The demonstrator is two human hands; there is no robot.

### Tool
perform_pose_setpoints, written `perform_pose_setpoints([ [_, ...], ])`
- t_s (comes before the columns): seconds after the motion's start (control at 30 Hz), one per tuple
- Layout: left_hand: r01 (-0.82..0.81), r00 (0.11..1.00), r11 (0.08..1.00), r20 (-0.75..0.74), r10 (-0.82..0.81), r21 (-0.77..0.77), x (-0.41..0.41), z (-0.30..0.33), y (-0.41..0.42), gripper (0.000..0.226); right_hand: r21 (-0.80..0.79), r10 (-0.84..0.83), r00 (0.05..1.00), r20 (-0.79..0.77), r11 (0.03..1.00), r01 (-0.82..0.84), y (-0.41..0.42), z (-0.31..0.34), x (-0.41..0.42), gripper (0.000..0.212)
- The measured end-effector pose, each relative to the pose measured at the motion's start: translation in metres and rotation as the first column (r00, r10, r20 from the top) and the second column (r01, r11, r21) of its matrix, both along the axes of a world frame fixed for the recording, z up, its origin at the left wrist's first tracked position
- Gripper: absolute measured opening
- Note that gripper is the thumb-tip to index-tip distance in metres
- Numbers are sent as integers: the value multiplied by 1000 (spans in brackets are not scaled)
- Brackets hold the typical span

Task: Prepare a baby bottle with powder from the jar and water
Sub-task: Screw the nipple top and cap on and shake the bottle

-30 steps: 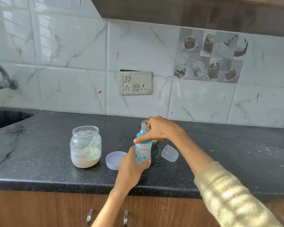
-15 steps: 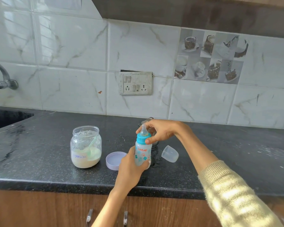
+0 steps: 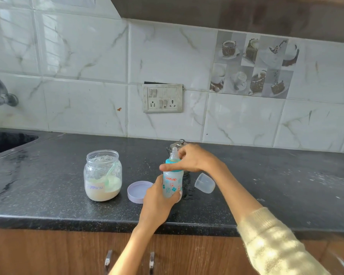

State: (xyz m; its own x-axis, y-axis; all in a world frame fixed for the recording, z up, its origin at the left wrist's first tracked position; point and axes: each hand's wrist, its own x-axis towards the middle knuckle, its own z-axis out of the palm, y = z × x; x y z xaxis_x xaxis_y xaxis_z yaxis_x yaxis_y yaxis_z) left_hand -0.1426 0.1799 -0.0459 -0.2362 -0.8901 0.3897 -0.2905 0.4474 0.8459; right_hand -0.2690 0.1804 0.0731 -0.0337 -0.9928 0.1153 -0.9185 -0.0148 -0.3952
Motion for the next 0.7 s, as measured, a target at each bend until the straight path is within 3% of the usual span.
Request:
perform_pose_setpoints([
  [0.07, -6, 1000, 1000, 14, 6, -4, 0, 1, 1, 51, 82, 42, 991, 130, 995, -53, 7, 9, -17, 56],
  [0.17, -6, 1000, 1000, 13, 6, -5, 0, 0, 0, 51, 12, -62, 974, 220, 998, 61, 11, 10, -54, 68],
  [0.3, -10, 1000, 1000, 21, 10, 8, 0, 0, 1, 54, 215, -177, 984, -4, 961, 174, 10, -20, -79, 81],
  [0.37, -17, 999, 1000, 35, 16, 13, 0, 1, 2, 57, 275, -168, 984, -57, 945, 177, 7, -40, -80, 75],
  [0.5, -11, 999, 1000, 33, 10, 14, 0, 2, 2, 57, 234, -112, 993, -43, 965, 119, 5, -48, -75, 74],
  [0.6, -1, 1000, 1000, 17, 1, 2, 1, 0, 2, 53, 117, -27, 999, 25, 993, 23, 10, -11, -62, 81],
  [0.7, 3, 1000, 1000, 8, -3, -11, 1, -1, 1, 51, -30, 71, 995, -74, 997, -74, 23, 39, -39, 80],
])
